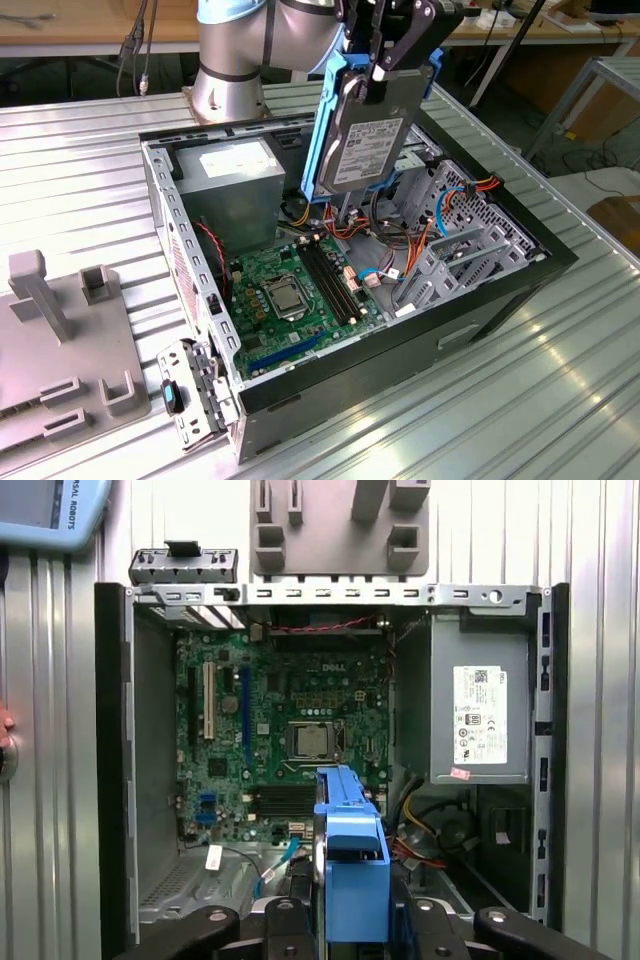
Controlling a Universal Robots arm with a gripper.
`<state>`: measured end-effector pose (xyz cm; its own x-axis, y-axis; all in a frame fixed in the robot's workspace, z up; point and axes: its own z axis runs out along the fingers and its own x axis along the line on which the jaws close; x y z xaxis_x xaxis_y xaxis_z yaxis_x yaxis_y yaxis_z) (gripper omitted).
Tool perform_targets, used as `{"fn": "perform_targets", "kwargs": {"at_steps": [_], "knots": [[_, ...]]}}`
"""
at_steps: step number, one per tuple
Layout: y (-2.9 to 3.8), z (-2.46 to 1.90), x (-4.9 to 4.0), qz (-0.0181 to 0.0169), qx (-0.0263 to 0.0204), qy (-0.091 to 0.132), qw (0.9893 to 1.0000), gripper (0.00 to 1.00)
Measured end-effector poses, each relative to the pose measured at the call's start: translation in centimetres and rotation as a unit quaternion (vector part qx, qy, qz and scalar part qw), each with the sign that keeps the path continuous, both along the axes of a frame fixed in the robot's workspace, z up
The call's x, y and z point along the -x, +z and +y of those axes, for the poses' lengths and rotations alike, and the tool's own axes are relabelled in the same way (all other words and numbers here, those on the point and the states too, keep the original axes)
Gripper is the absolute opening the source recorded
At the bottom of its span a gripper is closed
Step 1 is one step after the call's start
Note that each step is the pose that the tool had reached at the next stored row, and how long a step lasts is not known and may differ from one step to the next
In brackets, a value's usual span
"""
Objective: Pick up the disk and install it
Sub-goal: 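Insert the disk into the insertion slot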
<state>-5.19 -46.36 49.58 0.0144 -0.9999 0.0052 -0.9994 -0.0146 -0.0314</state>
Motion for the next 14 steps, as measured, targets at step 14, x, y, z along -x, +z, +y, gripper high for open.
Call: {"fn": "perform_targets", "kwargs": {"at_steps": [14], "knots": [[-0.02,-0.02,-1.12,0.0,0.0004,-0.014,0.9999,0.37]]}}
